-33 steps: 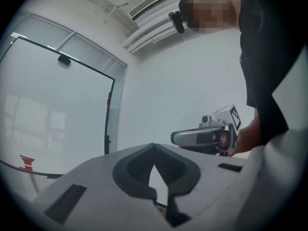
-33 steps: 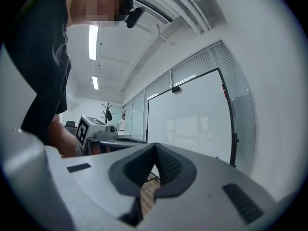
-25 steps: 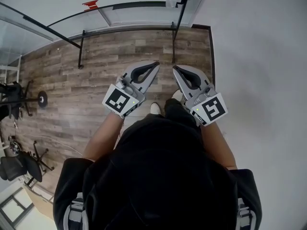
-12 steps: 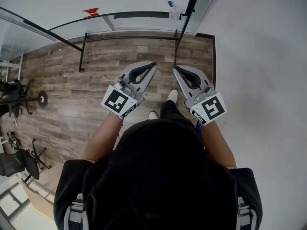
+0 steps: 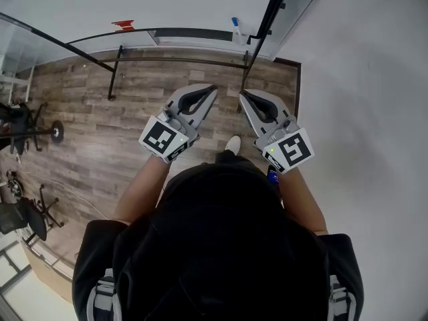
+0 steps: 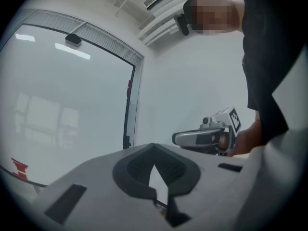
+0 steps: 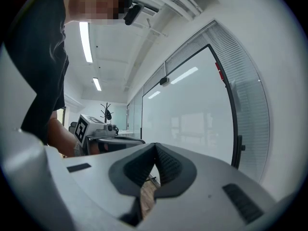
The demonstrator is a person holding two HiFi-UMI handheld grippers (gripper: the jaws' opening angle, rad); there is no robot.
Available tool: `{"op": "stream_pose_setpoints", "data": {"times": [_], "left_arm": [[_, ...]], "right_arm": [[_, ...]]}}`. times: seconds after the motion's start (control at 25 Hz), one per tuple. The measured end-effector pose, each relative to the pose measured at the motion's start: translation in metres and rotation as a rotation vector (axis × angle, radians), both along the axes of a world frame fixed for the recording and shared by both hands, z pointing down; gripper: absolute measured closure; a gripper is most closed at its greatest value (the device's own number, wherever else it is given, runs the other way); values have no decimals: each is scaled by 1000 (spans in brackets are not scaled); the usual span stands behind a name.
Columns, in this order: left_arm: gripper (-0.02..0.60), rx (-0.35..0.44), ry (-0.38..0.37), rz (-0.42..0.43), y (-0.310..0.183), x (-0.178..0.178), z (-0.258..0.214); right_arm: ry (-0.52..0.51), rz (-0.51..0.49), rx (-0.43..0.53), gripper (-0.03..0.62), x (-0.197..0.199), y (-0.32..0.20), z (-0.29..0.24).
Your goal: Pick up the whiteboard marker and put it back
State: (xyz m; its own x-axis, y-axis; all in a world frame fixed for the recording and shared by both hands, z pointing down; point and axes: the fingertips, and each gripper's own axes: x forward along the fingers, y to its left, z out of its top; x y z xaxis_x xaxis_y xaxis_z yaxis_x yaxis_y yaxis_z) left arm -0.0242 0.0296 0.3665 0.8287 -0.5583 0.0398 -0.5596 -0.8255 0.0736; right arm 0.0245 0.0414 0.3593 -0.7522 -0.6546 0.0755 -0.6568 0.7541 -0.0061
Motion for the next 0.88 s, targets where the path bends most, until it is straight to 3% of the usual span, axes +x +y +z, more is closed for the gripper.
{"op": "stream_pose_setpoints", "data": {"times": [0.48,0.88], "left_arm": [[578,-12,-22,-78,-57,36,17],[578,4,-22,-104,-98,32,31]], "right_arm": [[10,-31,-27,594,46,-62,19],[17,21,-56,594,52,-111,39]]}}
